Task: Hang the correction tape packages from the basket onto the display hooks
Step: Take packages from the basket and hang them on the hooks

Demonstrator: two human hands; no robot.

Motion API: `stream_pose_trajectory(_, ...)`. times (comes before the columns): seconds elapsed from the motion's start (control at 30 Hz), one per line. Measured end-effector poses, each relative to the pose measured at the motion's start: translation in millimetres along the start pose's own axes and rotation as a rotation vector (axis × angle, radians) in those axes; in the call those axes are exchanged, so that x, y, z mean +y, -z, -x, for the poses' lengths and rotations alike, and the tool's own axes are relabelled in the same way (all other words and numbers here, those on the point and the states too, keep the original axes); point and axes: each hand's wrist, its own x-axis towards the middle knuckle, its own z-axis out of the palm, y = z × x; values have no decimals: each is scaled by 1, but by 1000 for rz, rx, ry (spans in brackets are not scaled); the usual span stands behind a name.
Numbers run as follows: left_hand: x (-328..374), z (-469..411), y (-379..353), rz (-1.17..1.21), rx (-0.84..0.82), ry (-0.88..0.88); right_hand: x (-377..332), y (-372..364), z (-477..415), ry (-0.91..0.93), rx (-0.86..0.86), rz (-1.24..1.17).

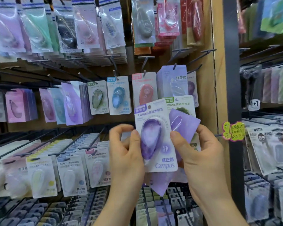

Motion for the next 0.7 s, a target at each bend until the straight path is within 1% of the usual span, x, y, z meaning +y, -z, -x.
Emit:
stream_pose_trajectory(0.03,1,-1,-4,-39,31,-86,0,1,-1,36,26,25)
stream_pose_trajectory(0.07,2,-2,-7,-78,28,-190,0,4,-2,69,59,50)
stream_pose_trajectory(0.1,3,-2,-11,-125,1,-279,0,6,-3,103,92,71)
stream_pose_trajectory(0.13,5,-1,-15,-181,-49,-328,0,10,-5,134,125,95)
stream_pose_trajectory(0.23,5,2,-27,-373,-254,-303,-2,25,-11,216,177,214)
stream_pose_trajectory(0.3,2,3,-34,-506,-312,-313,-5,36,-15,249,190,276)
stream_pose_trajectory(0.4,6,3,-49,-439,-351,-272,-7,52,-21,261,188,285)
stream_pose_trajectory(0.43,8,3,-55,-438,-363,-287,-8,58,-24,267,192,307)
stream_pose_trajectory(0.5,15,0,-68,-482,-362,-355,-11,72,-31,274,215,330)
stream_pose_trajectory(0.57,25,-8,-82,-544,-322,-432,-17,86,-39,281,247,322)
stream_pose_trajectory(0.63,37,-22,-99,-646,-272,-484,-22,100,-48,298,264,340)
stream_pose_trajectory(0.7,48,-38,-117,-757,-257,-527,-27,110,-55,314,259,369)
